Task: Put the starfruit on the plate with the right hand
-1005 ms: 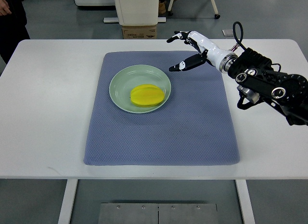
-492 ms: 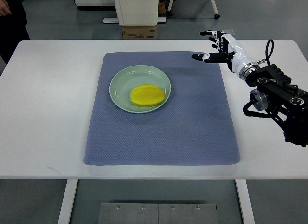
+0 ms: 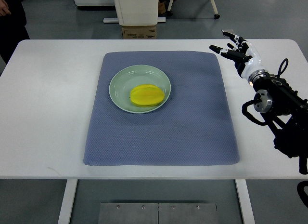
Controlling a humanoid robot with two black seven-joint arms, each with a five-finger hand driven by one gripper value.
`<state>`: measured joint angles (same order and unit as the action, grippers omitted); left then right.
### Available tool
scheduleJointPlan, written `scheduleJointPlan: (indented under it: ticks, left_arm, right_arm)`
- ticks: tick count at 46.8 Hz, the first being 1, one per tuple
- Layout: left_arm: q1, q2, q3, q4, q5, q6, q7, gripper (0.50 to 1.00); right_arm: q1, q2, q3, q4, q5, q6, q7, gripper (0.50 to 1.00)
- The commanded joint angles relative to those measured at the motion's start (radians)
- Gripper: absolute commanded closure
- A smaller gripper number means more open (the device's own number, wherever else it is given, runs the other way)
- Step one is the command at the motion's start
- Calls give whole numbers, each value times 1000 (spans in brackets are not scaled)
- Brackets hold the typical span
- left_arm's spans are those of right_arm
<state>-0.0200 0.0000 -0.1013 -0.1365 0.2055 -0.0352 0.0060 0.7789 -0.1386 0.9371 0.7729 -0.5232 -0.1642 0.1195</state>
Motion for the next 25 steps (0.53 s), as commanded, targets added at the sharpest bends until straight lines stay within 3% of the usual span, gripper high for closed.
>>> scheduleJointPlan:
  ticks: [1,11,25]
  left_arm:
    - [0,0,0,0,0,0,0,500]
    - [0,0,0,0,0,0,0,500]
    - [0,0,0,0,0,1,0,500]
  right_arm:
    - [-16,16,46,2,0,2,0,500]
    - [-69,68,192,22,2,2,5,500]
    - [-105,139,223,25,2,3,23,500]
